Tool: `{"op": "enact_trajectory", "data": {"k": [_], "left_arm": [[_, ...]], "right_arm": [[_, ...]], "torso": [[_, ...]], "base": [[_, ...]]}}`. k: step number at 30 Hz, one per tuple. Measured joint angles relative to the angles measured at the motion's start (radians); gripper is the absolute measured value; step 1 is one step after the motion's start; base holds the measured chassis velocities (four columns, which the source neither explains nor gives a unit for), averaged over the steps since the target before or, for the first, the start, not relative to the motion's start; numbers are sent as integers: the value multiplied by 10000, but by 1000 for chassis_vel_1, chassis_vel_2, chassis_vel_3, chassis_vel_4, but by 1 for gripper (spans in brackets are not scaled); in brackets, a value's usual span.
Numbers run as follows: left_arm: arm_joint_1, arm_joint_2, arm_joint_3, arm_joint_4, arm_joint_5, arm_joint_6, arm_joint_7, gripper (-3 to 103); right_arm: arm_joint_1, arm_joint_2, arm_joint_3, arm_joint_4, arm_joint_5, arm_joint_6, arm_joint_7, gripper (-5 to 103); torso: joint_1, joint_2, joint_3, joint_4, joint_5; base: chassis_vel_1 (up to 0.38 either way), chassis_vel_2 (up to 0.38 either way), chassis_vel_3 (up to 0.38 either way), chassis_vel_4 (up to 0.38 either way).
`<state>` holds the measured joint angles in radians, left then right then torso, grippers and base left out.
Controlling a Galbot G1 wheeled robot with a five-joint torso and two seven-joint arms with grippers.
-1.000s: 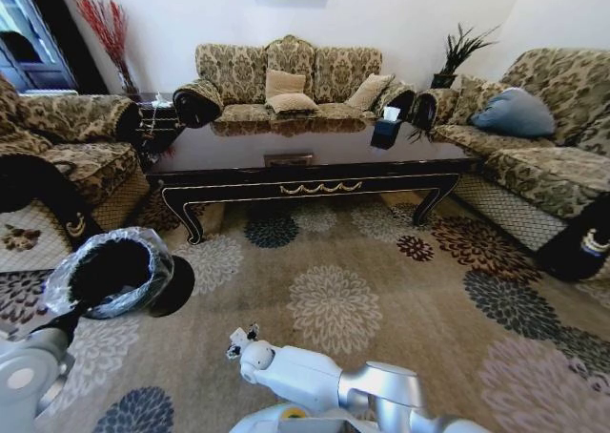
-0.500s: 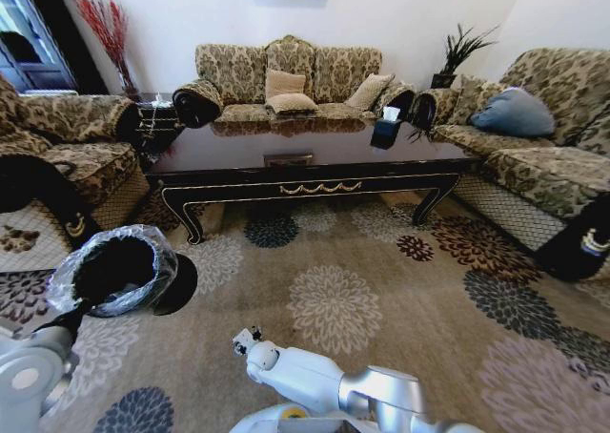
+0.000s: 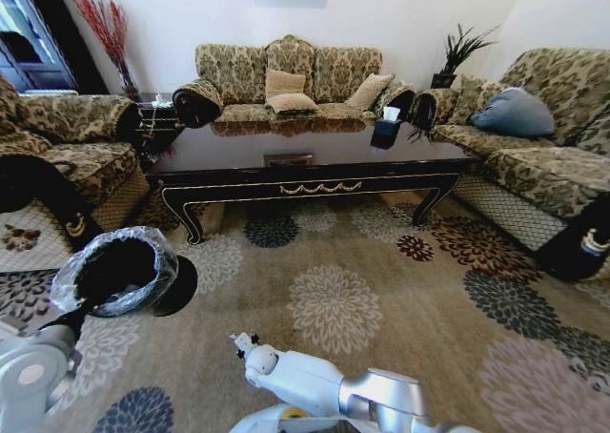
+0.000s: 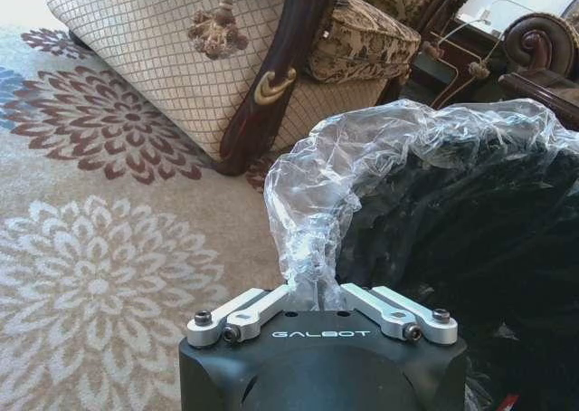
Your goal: Move to the front of the table and pick up the trash from the floor, then place it into the trash bin.
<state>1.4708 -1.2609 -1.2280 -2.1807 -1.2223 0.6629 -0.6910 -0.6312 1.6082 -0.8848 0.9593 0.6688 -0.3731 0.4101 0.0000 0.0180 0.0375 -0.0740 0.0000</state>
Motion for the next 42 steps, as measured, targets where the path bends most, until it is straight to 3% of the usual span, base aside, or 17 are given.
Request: {"op": "enact_trajectory", "data": {"k": [2,8,22,25,26,27,29,31,32,36,42], "left_arm": [[-1,25,31,24,15,0,5,2],[0,98,44,90,17,0,15,2],[-64,-51,828,574,513,0,290,2],[-64,-51,828,574,513,0,290,2],[-224,-150,1133,623,576,5,305,2],[-230,-152,1137,624,580,4,305,2],[-523,-297,1609,694,604,23,51,2],[-876,-484,2170,775,600,72,-32,2],[-876,-484,2170,775,600,72,-32,2],[-1412,-814,2917,1173,1030,79,-95,2],[-2146,-988,3446,1766,1336,69,-90,2]], "right_arm": [[33,0,9,200,16,85,13,1],[155,-4,214,691,39,228,241,0],[1655,-1471,2916,2878,-347,2286,312,0],[1655,-1471,2916,2878,-347,2286,312,0],[1998,-1859,2950,3612,-777,2790,213,0],[2000,-1871,2941,3626,-788,2798,210,0],[2343,-2195,2521,4315,-1295,3589,39,0],[2602,-2343,2170,4702,-2029,4491,-178,0],[2602,-2343,2170,4702,-2029,4491,-178,0],[3040,-2394,1515,4815,-3484,5615,-378,0],[3462,-2224,968,4833,-3870,5867,-393,0]], "torso": [[0,0,0,0,0],[0,0,0,0,0],[0,0,1,-2,1],[0,0,1,-2,1],[0,0,-1,-4,1],[0,0,0,-4,2],[0,-1,1,12,9],[0,0,-3,-3,-3],[0,0,-3,-3,-3],[0,-1,0,-5,2],[1,-2,1,2,-1]], "base": [[0,0,0,0],[0,0,0,0],[0,0,0,0],[0,0,0,0],[0,0,0,0],[0,0,0,0],[0,0,0,0],[0,0,0,0],[0,0,0,0],[0,0,0,0],[0,0,0,0]]}}
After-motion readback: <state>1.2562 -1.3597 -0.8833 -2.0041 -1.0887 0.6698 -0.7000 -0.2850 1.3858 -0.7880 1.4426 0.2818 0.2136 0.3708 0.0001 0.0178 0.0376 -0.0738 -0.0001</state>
